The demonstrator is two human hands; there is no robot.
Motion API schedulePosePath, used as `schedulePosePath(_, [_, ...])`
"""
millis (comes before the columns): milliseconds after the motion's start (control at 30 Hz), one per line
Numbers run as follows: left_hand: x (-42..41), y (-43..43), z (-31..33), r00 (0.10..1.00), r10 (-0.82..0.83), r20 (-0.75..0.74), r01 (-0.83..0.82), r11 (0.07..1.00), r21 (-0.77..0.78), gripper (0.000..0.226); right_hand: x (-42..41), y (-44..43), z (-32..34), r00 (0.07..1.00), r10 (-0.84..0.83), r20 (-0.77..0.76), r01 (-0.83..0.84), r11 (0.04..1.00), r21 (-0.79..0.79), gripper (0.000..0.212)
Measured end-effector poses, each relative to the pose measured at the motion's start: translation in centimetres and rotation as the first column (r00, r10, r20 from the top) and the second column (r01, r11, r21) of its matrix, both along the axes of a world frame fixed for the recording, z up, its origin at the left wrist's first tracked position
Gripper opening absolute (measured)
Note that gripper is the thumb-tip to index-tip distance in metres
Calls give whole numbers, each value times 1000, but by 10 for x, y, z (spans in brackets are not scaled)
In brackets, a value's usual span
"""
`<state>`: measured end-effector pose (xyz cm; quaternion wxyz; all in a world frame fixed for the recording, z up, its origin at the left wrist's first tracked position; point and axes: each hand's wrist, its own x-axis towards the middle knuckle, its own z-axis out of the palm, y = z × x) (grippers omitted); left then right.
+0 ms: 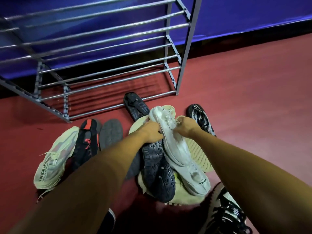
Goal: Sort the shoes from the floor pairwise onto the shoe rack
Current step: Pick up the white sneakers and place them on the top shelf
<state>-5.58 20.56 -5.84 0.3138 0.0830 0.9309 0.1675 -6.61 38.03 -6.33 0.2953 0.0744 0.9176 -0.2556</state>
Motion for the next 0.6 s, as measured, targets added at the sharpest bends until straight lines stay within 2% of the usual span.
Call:
schedulePosePath(133, [7, 0, -1, 997, 74, 27, -75, 994, 75, 31, 1, -8, 0, 999, -37, 6, 37, 999, -20, 16])
schedulePosePath(333, [23, -2, 1, 996, 67, 61, -75, 987, 144, 7, 7, -12, 13, 994, -112, -13, 111, 993, -47, 19])
schedulePosePath(433, [25, -4, 16, 979, 180, 98, -197, 956, 216, 42, 6, -16, 29, 990, -140, -10, 138, 986, -89, 18])
schedulePosePath(533, [23, -9, 43, 950, 304, 74, -309, 873, 377, 46, 6, -20, 55, 980, -197, -9, 192, 964, -186, 18])
schedulePosePath(600, [21, -14, 67, 937, 347, 41, -332, 848, 414, 48, 7, -25, 72, 968, -244, -53, 222, 938, -266, 19])
